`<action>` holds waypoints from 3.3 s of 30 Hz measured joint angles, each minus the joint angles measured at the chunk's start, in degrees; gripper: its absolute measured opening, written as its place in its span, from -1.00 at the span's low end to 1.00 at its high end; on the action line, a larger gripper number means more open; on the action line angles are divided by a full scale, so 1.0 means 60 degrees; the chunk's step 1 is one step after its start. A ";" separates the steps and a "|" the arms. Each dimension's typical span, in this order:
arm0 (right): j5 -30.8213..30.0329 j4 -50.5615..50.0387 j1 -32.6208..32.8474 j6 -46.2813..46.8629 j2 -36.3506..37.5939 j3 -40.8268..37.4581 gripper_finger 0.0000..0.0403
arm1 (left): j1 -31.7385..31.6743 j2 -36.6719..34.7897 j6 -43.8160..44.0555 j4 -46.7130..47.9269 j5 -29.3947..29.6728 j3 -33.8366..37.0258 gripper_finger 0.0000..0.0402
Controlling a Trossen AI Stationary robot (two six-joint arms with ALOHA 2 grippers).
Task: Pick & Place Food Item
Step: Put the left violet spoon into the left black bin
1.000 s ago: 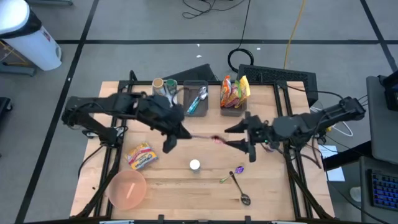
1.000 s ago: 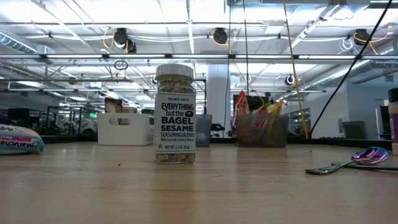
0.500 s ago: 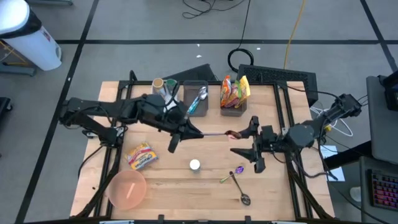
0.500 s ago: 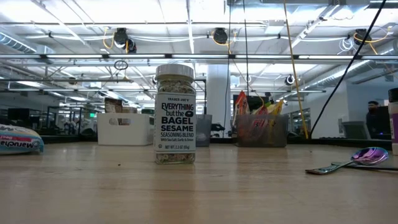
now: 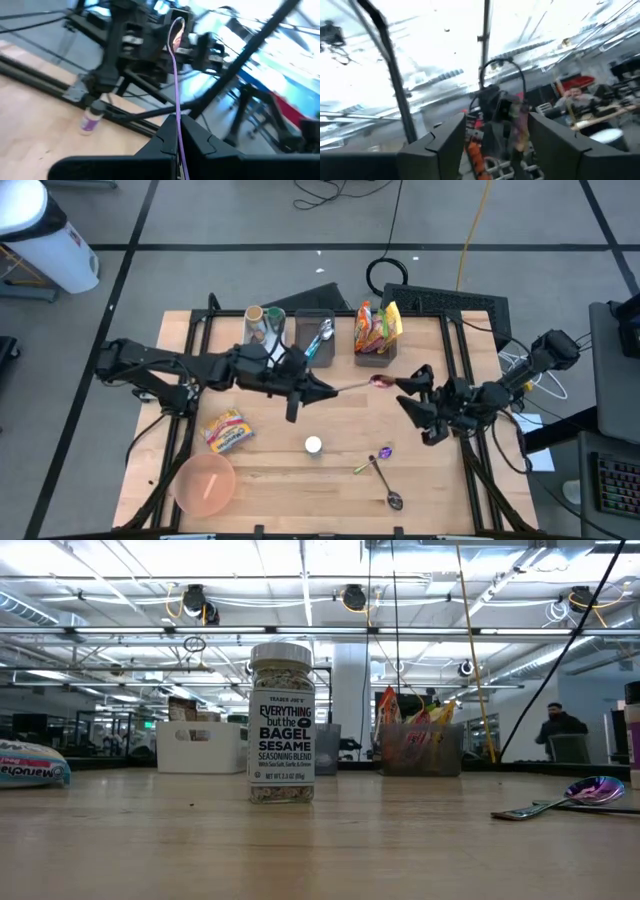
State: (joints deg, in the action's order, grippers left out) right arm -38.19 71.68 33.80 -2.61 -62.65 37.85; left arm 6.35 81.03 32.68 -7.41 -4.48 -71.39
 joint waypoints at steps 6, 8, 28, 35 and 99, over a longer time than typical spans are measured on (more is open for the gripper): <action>-0.0275 -0.0025 -0.0266 -0.0317 0.0000 0.0000 -0.04 | 0.0015 0.0076 0.0299 -0.0193 0.0890 0.0095 -0.98; -0.0373 -0.0137 -0.0467 -0.0226 -0.0006 0.0000 -0.06 | -0.0004 0.0158 0.0251 -0.0445 0.1002 0.0095 -0.98; -0.0413 -0.0819 -0.1574 0.0573 -0.0011 0.0000 -0.39 | 0.0000 0.0248 -0.0007 -0.0184 0.1084 0.0095 -0.98; -0.0412 -0.0852 -0.1574 0.0594 -0.0011 0.0000 -0.71 | -0.0004 0.0251 -0.0076 -0.0145 0.1104 0.0095 -0.98; 0.2402 -0.8890 -0.6502 0.4948 -0.2092 0.5016 -1.00 | -0.0430 0.0613 -0.6999 0.7374 0.6523 -0.4408 0.22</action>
State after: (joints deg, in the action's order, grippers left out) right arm -23.78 18.34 -5.21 27.08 -75.20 67.94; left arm 3.77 84.71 -9.31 36.83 34.66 -97.84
